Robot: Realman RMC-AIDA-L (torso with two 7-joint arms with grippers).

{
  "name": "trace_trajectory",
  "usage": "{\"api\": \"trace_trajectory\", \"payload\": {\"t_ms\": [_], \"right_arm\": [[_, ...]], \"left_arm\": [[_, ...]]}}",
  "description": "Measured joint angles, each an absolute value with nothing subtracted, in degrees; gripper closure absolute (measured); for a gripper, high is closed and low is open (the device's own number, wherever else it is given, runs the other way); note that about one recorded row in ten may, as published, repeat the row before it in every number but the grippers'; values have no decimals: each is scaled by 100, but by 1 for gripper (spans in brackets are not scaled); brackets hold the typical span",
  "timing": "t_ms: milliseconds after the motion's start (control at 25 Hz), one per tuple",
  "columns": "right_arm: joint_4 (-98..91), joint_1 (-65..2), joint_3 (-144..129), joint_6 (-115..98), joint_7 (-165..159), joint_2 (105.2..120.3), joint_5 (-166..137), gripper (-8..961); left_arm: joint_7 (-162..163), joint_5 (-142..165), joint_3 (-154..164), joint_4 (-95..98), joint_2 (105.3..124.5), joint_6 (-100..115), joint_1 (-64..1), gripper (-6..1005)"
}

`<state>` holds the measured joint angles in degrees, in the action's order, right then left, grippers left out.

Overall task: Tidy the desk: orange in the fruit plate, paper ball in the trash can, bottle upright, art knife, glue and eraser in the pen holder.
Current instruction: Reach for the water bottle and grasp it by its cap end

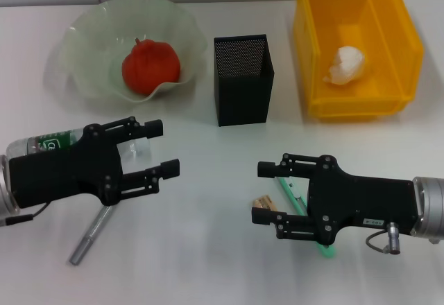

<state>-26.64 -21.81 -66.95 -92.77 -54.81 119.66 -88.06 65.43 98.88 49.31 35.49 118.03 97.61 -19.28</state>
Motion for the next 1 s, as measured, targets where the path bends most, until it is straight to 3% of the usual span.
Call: {"api": "trace_trajectory", "payload": {"t_ms": [520, 1000], "right_arm": [[-2565, -2190, -6697, -9273, -5475, 11971, -8662, 271], [-2486, -2184, -6697, -9250, -5475, 11970, -8493, 269]], "left_arm": [[9108, 10955, 4969, 5684, 11822, 9718, -2292, 270], [9311, 11118, 4991, 6175, 11831, 9813, -2518, 270]]}}
